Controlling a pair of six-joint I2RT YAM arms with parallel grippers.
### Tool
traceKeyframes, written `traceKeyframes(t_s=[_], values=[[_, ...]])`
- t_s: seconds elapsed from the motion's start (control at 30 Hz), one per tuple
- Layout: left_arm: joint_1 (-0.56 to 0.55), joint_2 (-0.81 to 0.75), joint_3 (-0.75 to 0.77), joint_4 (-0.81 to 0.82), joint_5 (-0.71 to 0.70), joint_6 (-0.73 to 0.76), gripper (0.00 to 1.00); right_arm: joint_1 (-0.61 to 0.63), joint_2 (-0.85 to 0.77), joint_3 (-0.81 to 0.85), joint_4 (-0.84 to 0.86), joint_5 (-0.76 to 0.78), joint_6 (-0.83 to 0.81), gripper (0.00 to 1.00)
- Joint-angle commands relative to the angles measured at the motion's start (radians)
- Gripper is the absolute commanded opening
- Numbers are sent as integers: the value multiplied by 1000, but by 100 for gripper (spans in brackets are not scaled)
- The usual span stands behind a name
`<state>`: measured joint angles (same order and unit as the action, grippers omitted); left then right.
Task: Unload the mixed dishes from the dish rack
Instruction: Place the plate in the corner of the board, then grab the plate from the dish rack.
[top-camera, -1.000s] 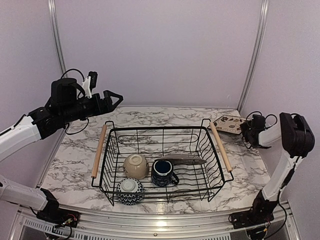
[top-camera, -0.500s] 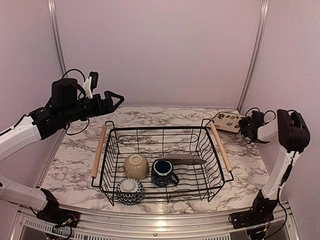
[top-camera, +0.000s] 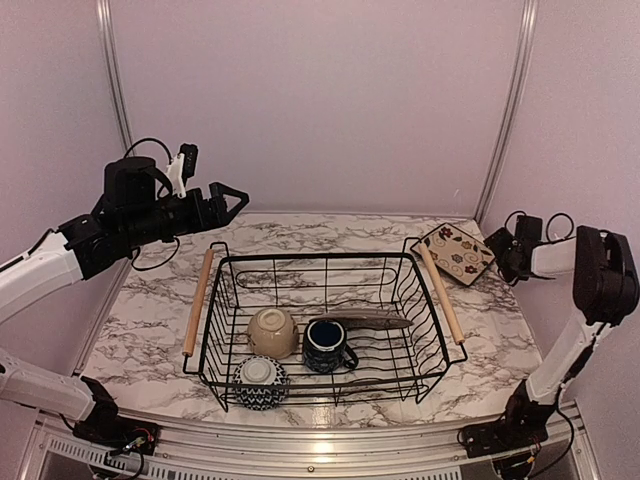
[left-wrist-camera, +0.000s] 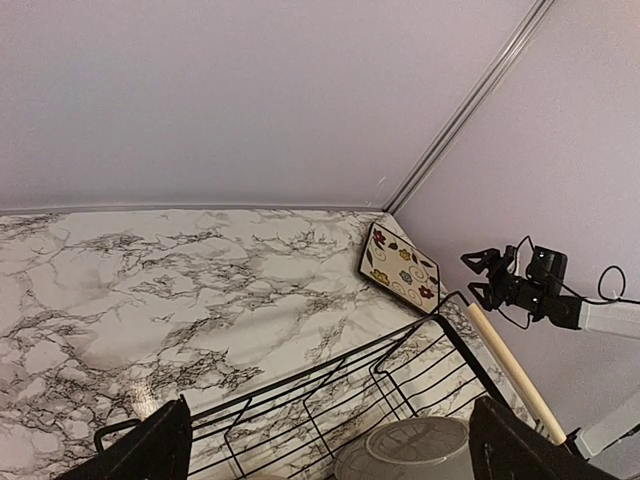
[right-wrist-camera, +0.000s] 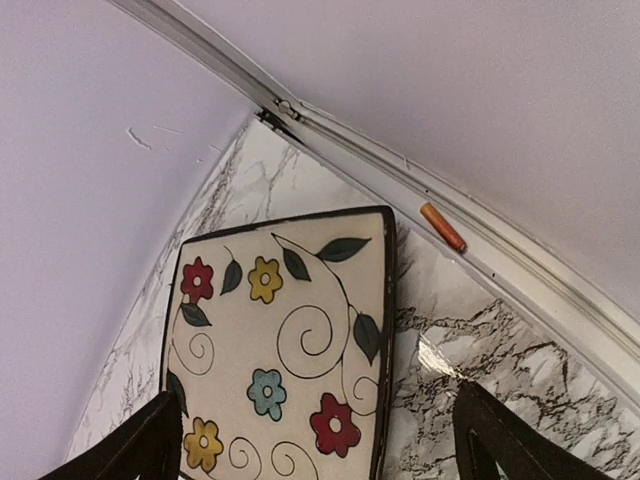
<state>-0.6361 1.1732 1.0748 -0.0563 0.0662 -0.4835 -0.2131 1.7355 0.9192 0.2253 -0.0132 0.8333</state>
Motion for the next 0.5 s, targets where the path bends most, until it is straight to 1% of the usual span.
traceKeyframes(t_s=[0.0, 0.1, 0.17, 0.2, 0.3, 0.47], values=[[-4, 12, -10, -12, -21, 33, 99, -8, -147, 30, -180, 83, -188, 91], [-4, 14, -7, -14, -35, 40, 99, 21, -247, 19, -211, 28, -257, 91], [-4, 16, -5, -14, -46, 45, 99, 82, -298, 37, -221, -77, -373, 91], [-4, 15, -3, -15, -49, 46, 99, 118, -319, 57, -270, -99, -430, 91], [-4, 13, -4, -18, -52, 49, 99, 254, -380, 96, -343, -117, -591, 90], [-3, 8, -8, -33, -61, 55, 99, 456, -494, 100, -383, -174, -789, 89]])
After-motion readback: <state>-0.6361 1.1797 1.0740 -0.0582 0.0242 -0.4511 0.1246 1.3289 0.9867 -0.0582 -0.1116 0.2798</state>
